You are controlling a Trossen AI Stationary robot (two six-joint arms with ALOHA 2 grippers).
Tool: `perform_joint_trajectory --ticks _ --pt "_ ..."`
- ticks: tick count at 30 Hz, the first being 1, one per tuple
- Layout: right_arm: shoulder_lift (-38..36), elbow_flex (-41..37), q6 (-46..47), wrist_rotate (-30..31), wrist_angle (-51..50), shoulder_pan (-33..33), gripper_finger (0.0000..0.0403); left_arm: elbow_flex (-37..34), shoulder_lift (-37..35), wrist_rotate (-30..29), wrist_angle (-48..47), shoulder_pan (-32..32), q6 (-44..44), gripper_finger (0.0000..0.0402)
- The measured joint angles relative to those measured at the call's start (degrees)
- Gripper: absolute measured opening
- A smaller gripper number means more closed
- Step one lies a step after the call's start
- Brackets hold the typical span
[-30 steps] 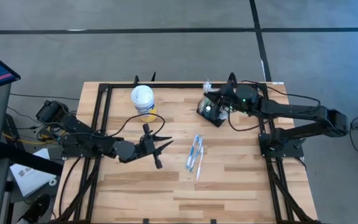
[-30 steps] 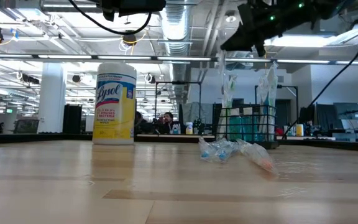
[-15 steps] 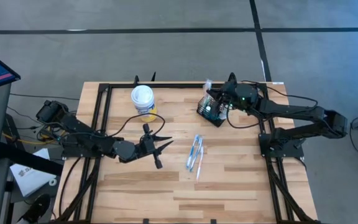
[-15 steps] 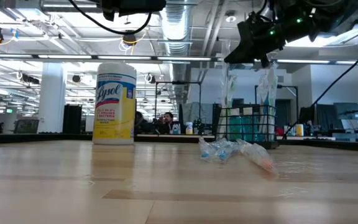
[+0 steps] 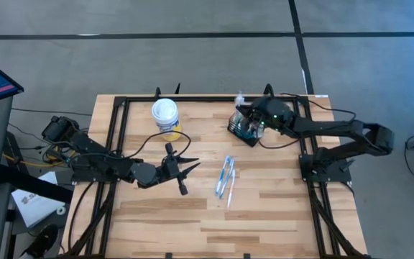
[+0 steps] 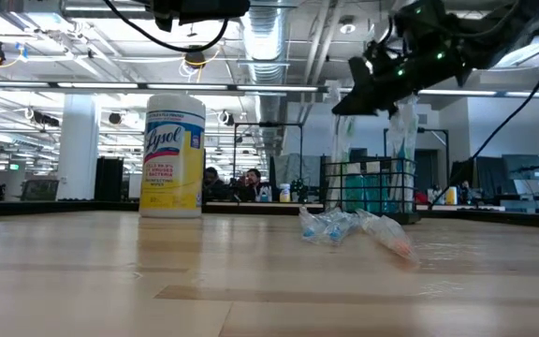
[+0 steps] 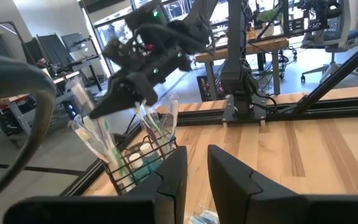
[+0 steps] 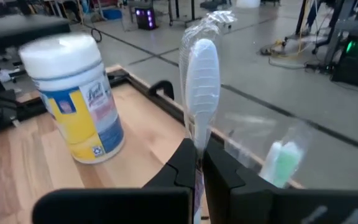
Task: Pick & Place toothbrushing station
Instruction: Put the violet toothbrush into the black wire organizer
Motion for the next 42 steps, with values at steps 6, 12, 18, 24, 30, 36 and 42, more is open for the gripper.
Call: perform_joint_trajectory --ticks 6,12,18,24,30,36,42 --pt "6.2 0.0 1.2 -0.2 3.1 0.2 0.0003 0.0 0.0 0.0 0.0 0.0 0.0 0.0057" --pt "10.2 0.0 2.4 -0.2 3.9 0.2 0.0004 0.0 0.0 0.0 0.0 0.0 0.0 0.0057" --pt "13.7 0.0 3.0 -0.2 6.2 0.2 0.0005 0.0 0.0 0.0 -0.1 0.0 -0.1 0.0057" --pt "14.8 0.1 3.9 -0.1 7.4 0.2 0.0017 0.0 0.0 0.0 -0.3 0.0 -0.1 0.0057" --pt "12.9 0.0 2.7 -0.4 7.1 1.1 0.0050 0.0 0.0 0.0 -0.5 0.0 -0.1 0.0057" --pt "10.4 0.0 2.7 -0.4 4.3 1.3 0.0060 0.0 0.0 0.0 -0.6 0.0 -0.2 0.0057" --pt "9.0 0.0 2.4 -0.5 0.7 1.3 0.0061 0.0 0.0 0.0 -0.7 0.0 -0.2 0.0057"
